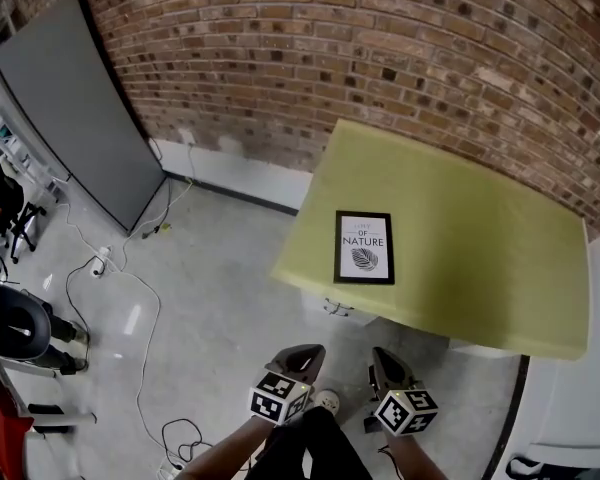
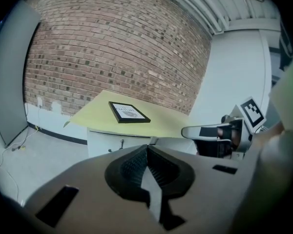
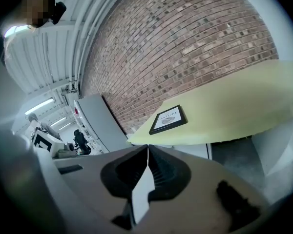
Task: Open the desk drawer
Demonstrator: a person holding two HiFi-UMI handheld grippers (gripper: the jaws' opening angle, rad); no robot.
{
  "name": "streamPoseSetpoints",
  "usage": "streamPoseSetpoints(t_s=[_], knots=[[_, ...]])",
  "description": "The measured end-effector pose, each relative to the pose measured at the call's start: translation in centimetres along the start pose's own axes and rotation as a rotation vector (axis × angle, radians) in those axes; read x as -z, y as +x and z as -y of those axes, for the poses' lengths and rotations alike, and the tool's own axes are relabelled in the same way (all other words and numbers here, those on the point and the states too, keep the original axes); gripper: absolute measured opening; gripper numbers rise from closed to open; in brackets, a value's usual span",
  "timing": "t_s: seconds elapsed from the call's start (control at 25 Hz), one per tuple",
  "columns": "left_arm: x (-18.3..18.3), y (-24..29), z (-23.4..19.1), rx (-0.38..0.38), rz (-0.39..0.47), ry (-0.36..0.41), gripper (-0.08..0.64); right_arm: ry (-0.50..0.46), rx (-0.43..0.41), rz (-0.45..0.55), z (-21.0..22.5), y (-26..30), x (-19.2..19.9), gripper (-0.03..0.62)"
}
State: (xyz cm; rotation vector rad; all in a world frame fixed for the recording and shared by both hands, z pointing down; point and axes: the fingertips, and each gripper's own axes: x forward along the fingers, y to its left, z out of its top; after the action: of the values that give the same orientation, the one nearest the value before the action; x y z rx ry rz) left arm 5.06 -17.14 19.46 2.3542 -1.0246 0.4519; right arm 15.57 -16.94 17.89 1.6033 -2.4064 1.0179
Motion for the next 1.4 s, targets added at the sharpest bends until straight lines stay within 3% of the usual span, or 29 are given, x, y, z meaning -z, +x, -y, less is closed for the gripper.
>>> streamPoseSetpoints(t_s=[0.24,0.56,1.08,1.4], knots=[[1.3,1.5,-1.8,0.011,0.034,0.013,0.009,0.004,0.056,0.080,1.9,1.0,0.5,0.014],[5.4,5.1,-4.5,0.006,0.069,0.020,0.009,-0.112,0.007,0.142,3.5,3.9,3.7,0.014],[12.3,10.4,-9.3,0.005,0.141,0.051,0.009,-0.108,0.045,0.207,8.1,11.5,10.7,0.014],[17.5,14.0,-12.6,0.001,0.187,0.042,0.009,-0.109,0.051,0.192,11.8,15.1,17.3,0.014]])
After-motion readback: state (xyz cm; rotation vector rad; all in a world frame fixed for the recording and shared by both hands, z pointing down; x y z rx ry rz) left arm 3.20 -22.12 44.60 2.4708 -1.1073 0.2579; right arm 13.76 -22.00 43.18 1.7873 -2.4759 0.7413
